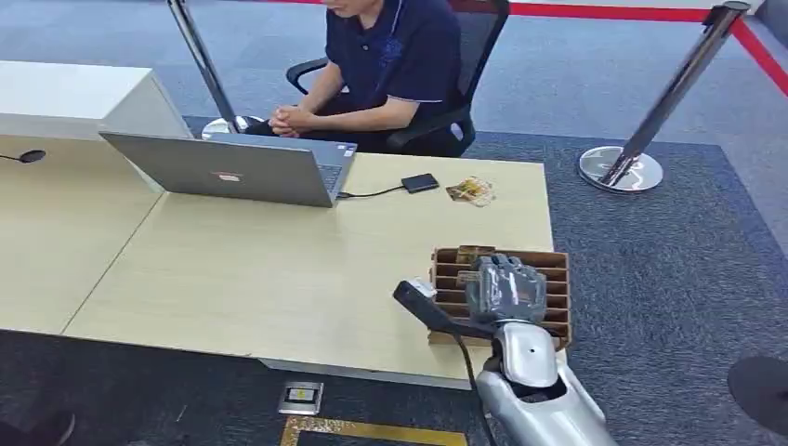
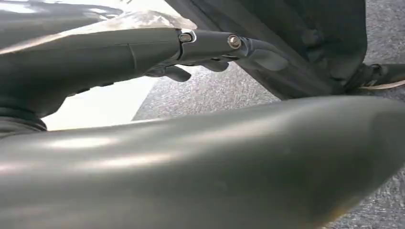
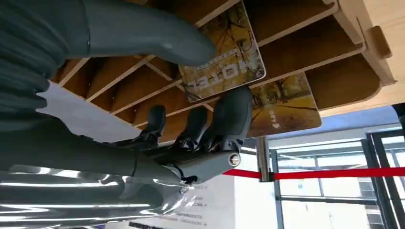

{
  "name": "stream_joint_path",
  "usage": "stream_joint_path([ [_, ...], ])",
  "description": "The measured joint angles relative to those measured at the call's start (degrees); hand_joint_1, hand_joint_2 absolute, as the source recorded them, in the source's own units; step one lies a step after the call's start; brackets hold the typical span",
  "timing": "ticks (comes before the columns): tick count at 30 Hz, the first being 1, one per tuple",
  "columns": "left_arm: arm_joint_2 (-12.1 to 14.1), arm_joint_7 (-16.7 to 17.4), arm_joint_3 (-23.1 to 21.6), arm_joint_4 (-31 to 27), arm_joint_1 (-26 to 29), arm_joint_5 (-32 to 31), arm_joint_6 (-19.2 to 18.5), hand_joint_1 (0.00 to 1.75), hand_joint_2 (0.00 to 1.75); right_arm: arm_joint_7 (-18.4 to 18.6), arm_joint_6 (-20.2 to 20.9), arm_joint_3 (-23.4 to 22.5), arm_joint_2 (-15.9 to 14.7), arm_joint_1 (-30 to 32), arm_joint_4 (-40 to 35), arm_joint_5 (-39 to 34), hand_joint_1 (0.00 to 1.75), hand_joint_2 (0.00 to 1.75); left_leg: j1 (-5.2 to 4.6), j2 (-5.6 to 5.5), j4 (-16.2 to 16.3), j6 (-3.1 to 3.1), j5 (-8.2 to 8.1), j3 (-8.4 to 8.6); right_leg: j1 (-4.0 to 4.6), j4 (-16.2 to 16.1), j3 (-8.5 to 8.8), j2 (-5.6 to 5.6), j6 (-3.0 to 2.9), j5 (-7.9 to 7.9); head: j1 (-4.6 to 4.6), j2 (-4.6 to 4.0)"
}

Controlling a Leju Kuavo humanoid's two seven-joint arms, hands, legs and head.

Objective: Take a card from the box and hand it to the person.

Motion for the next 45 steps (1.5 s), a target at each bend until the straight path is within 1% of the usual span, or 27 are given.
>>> stream_joint_path([
  [7, 0.0, 0.0, 0.0, 0.0, 0.0, 0.0, 0.0, 0.0, 0.0, 0.2, -0.1, 0.0, 0.0, 0.0, 0.0, 0.0, 0.93, 1.75, 0.0, 0.0, 0.0, 0.0, 0.0, 0.0, 0.0, 0.0, 0.0, 0.0, 0.0, 0.0, -0.02, 0.0],
  [9, 0.0, 0.0, 0.0, 0.0, 0.0, 0.0, 0.0, 0.0, 0.0, 0.2, -0.1, 0.0, 0.0, 0.0, 0.0, 0.0, 0.93, 1.75, 0.0, 0.0, 0.0, 0.0, 0.0, 0.0, 0.0, 0.0, 0.0, 0.0, 0.0, 0.0, -0.02, 0.0],
  [13, 0.0, 0.0, 0.0, 0.0, 0.0, 0.0, 0.0, 0.0, 0.0, 0.2, -0.1, 0.0, 0.0, 0.0, 0.0, 0.3, 0.99, 1.75, 0.0, 0.0, 0.0, 0.0, 0.0, 0.0, 0.0, 0.0, 0.0, 0.0, 0.0, 0.0, -0.02, 0.0],
  [26, 0.0, -0.3, 0.0, 0.0, 0.0, -0.2, -0.1, 0.0, 0.0, 0.2, -0.2, 0.0, 0.0, 1.1, 0.2, 0.4, 0.99, 1.75, 0.0, 0.0, 0.0, 0.0, 0.0, 0.0, 0.0, 0.0, -0.01, 0.0, 0.0, 0.0, -0.02, 0.0],
  [28, 0.0, -0.3, 0.0, 0.0, 0.0, -0.3, -0.1, 0.0, 0.0, 0.2, -0.2, 0.0, 0.0, 1.3, 0.1, 0.5, 1.05, 1.75, 0.0, 0.0, 0.0, 0.0, 0.0, 0.0, 0.0, 0.0, -0.01, 0.0, 0.0, 0.0, -0.02, 0.0],
  [30, 0.0, -0.4, 0.0, 0.0, 0.0, -0.4, -0.1, 0.0, 0.0, 0.2, -0.2, 0.0, 0.1, 1.4, 0.1, 0.5, 1.06, 1.75, 0.0, 0.0, 0.0, 0.0, 0.0, 0.0, 0.0, 0.0, -0.01, 0.0, 0.0, 0.0, -0.02, 0.0],
  [31, 0.0, -0.5, -0.1, 0.0, 0.0, -0.4, -0.1, 0.0, 0.0, 0.2, -0.2, 0.0, 0.1, 1.4, 0.1, 0.5, 1.1, 1.75, 0.0, 0.0, 0.0, 0.0, 0.0, 0.0, 0.0, 0.0, -0.01, 0.0, 0.0, 0.0, 0.0, 0.0],
  [33, 0.0, -0.7, -0.1, 0.0, 0.0, -0.4, -0.1, 0.0, 0.0, 0.3, -0.3, 0.0, 0.1, 1.6, -0.1, 0.5, 1.22, 1.75, 0.0, 0.0, 0.0, 0.0, 0.0, 0.01, 0.0, 0.0, -0.01, 0.0, 0.0, 0.0, -0.02, 0.0],
  [37, 0.0, -0.7, -0.1, 0.0, 0.0, -0.4, -0.1, 0.0, 0.0, 0.2, -0.6, -0.3, 0.2, 1.9, -0.8, 0.6, 1.31, 1.75, 0.0, 0.0, 0.0, 0.0, 0.0, 0.0, 0.0, 0.0, -0.01, 0.0, 0.0, 0.0, -0.02, 0.0],
  [38, 0.0, -0.7, -0.1, 0.0, 0.0, -0.4, -0.1, 0.0, 0.0, 0.1, -0.7, -0.4, 0.2, 1.9, -1.1, 0.6, 1.36, 1.75, 0.0, 0.0, 0.0, 0.0, 0.0, 0.01, 0.0, 0.0, 0.0, 0.0, 0.0, 0.0, -0.02, 0.0],
  [39, 0.0, -0.7, -0.1, 0.0, 0.0, -0.4, -0.1, 0.0, 0.0, 0.0, -0.7, -0.5, 0.2, 2.0, -1.3, 0.6, 1.36, 1.75, 0.0, 0.0, 0.0, 0.0, 0.0, 0.0, 0.0, 0.0, -0.01, 0.0, 0.0, 0.0, -0.02, 0.0],
  [40, 0.0, -0.7, -0.1, 0.0, 0.0, -0.4, -0.1, 0.0, 0.0, -0.3, -0.7, -0.5, 0.2, 2.3, -1.5, 0.5, 1.38, 1.75, 0.0, 0.0, 0.0, 0.0, 0.0, -0.01, 0.0, 0.0, -0.01, 0.0, 0.0, 0.0, 0.0, 0.0],
  [43, 0.0, -0.7, -0.1, 0.0, 0.0, -0.4, -0.1, 0.0, 0.0, -1.3, -0.7, -0.7, 0.4, 2.6, -2.1, -0.1, 1.5, 1.75, 0.0, 0.0, 0.0, 0.0, 0.0, -0.02, 0.0, 0.0, -0.02, 0.0, 0.0, 0.0, -0.02, 0.0],
  [45, 0.0, -0.7, -0.1, 0.0, 0.0, -0.4, -0.1, 0.0, 0.0, -2.1, -0.7, -0.9, 0.5, 2.6, -2.5, -0.8, 1.5, 1.75, 0.0, 0.0, 0.0, 0.0, 0.0, -0.02, 0.0, 0.0, -0.02, 0.0, 0.0, 0.0, -0.02, 0.0],
])
